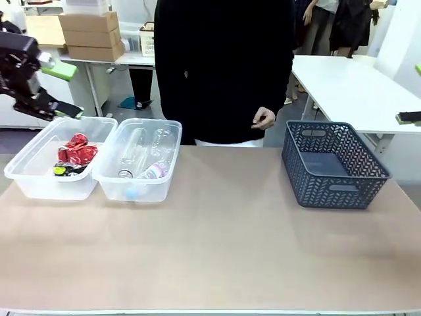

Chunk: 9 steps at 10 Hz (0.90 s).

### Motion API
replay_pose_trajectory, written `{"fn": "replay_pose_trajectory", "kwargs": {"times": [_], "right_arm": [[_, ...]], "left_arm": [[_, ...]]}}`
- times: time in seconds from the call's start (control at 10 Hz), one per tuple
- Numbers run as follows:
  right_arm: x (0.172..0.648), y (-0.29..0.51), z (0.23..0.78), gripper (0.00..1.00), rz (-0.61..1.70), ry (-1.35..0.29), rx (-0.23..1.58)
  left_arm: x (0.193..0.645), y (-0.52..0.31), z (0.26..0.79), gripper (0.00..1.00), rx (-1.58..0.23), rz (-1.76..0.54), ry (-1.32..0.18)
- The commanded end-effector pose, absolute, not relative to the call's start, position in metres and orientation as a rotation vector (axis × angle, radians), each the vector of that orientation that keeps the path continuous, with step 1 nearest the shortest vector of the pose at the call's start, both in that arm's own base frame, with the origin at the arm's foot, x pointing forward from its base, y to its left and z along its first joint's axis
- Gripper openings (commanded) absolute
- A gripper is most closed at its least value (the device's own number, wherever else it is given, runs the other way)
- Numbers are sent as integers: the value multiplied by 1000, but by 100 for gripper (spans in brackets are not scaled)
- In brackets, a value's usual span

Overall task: Sort the waste into each basket.
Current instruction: Release the Organizing box you were holding.

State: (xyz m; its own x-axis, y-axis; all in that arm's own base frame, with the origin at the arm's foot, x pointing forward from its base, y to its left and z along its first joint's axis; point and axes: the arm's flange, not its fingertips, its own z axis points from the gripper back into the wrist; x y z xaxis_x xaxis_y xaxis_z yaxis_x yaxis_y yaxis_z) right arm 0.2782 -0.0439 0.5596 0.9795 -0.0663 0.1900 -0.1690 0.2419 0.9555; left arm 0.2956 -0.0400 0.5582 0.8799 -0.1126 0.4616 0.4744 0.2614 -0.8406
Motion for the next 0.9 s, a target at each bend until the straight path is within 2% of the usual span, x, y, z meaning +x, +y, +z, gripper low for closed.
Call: {"fn": "replay_pose_trajectory", "kwargs": {"times": [0.0, 0.8], "right_arm": [[279, -46, 561, 100, 96, -230, 1336], [279, -46, 561, 100, 96, -230, 1336]], "left_arm": [[296, -37, 557, 100, -1277, -427, -363], [296, -37, 557, 100, -1277, -427, -363]]}}
